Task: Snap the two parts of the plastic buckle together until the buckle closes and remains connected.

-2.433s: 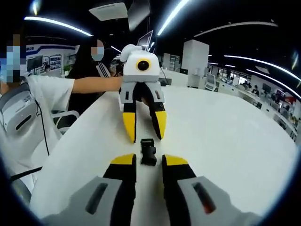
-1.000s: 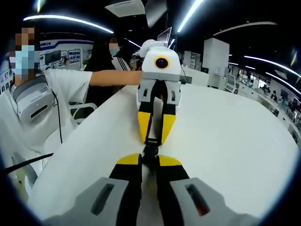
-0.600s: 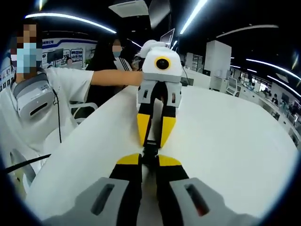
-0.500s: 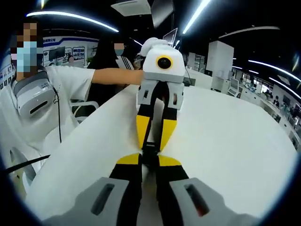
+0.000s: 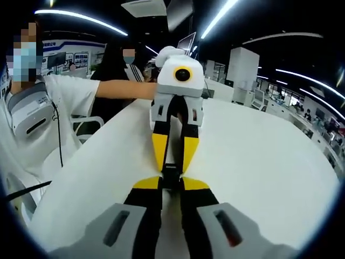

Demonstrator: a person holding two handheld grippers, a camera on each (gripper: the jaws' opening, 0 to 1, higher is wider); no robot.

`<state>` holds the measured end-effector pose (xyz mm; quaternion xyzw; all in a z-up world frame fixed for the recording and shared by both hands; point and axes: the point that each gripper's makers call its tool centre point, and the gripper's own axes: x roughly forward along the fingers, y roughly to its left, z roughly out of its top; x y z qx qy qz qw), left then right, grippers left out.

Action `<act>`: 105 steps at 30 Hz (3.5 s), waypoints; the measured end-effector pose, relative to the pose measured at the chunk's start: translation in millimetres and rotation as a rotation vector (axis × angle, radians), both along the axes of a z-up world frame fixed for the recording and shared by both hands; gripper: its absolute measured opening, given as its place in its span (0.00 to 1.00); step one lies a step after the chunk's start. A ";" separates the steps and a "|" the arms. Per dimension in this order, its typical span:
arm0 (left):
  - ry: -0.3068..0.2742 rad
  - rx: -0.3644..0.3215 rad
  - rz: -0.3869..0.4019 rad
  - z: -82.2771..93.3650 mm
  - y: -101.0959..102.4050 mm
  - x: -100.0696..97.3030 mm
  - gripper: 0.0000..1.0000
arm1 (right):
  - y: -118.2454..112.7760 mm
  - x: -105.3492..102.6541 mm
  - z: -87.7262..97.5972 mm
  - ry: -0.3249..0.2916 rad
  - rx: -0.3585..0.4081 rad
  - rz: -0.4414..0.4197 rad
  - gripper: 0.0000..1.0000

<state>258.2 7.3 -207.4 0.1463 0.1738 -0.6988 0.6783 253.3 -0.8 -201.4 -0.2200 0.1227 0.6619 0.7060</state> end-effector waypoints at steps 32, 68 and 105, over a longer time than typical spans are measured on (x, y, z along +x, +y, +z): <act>-0.007 -0.032 0.196 5.5 -1.7 58.2 0.15 | -2.6 60.8 4.2 0.028 0.065 -0.196 0.12; -0.031 -0.141 0.383 38.8 22.3 98.5 0.15 | -7.4 100.3 3.9 0.056 0.116 -0.278 0.11; -0.004 -0.140 0.473 29.3 34.5 103.1 0.18 | -24.8 168.6 3.0 0.019 0.124 -0.471 0.15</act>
